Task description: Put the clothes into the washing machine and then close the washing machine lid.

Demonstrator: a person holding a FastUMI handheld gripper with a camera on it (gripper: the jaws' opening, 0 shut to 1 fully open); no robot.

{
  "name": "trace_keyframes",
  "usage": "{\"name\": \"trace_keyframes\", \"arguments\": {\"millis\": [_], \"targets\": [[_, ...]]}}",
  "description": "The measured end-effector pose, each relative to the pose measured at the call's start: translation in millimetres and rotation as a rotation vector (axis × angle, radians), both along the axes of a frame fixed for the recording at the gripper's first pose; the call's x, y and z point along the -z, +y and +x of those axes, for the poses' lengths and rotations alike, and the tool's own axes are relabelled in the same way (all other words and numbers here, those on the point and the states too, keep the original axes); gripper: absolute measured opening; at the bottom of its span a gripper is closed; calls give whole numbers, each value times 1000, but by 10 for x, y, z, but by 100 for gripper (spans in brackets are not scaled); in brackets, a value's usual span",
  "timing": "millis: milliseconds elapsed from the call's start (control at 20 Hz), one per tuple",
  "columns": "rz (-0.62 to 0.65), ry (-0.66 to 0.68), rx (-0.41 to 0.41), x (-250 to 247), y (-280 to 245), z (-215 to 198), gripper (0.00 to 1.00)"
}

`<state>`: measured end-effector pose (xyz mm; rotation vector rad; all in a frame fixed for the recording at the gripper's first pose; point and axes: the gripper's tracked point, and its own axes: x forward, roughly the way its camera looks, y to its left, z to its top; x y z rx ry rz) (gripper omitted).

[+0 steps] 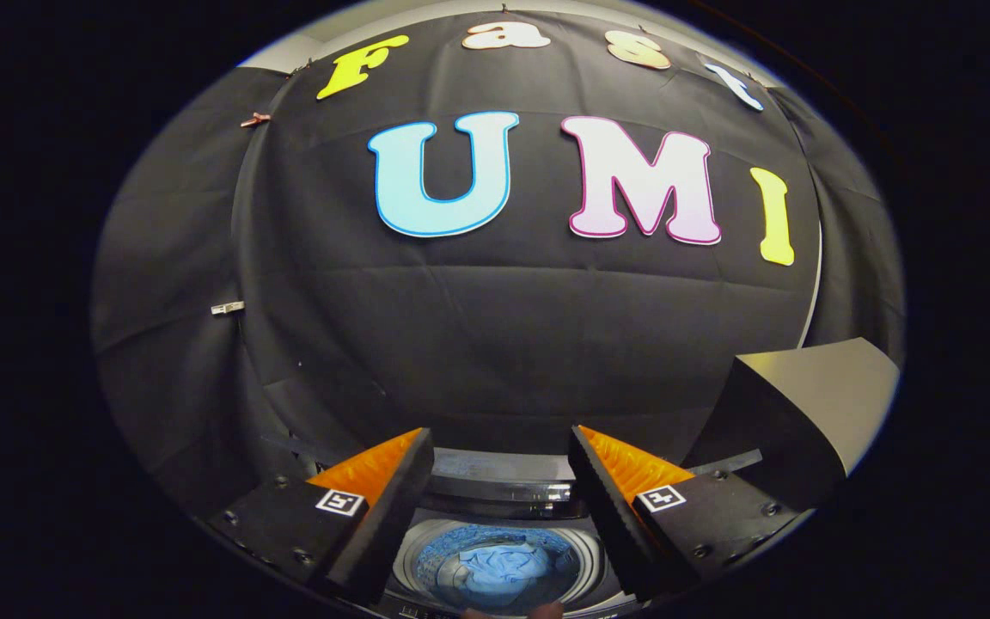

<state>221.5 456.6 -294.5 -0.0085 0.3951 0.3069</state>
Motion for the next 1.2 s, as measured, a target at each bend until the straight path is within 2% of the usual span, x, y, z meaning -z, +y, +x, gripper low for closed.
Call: {"name": "trace_keyframes", "arguments": {"millis": [450, 1200], "targets": [[-12, 145, -8, 282, -123, -309, 99], [-15, -68, -13, -513, -441, -550, 99]]}}
